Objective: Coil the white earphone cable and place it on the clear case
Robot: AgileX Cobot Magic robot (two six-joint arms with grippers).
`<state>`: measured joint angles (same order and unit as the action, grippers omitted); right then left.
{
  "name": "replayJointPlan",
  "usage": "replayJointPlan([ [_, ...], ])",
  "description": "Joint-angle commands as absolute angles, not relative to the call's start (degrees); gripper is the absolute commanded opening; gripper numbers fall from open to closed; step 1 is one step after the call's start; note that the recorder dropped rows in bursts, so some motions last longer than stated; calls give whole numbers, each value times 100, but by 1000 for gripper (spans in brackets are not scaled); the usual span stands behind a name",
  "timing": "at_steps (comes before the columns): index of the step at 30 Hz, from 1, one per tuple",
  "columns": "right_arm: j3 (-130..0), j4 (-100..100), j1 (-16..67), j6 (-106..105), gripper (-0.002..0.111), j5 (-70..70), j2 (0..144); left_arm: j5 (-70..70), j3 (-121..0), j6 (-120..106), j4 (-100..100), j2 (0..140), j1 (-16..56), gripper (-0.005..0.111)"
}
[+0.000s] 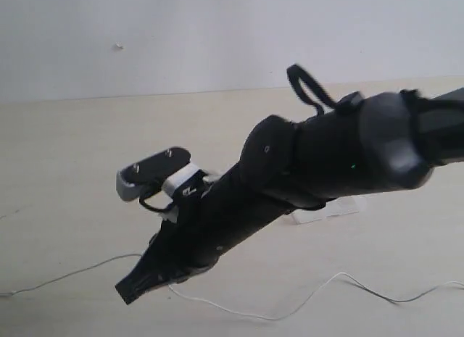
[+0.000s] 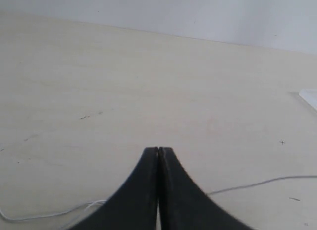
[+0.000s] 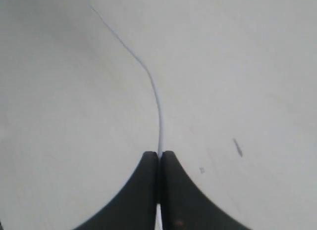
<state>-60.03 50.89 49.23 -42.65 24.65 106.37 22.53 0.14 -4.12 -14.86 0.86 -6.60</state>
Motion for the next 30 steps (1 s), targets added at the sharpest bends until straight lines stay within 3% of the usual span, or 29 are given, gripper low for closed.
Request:
replayJointPlan([
  [1, -5992, 4532, 4935, -3834, 0, 2257, 9864, 2222, 0, -404, -1517, 72, -672, 0],
  [13, -7060, 2847, 4935, -2631, 0, 2804, 8480, 2222, 0, -404, -1517, 72, -672, 0],
  [30, -9611, 1443, 4935, -1739, 0, 4499, 8412, 2222, 0, -404, -1517, 72, -672, 0],
])
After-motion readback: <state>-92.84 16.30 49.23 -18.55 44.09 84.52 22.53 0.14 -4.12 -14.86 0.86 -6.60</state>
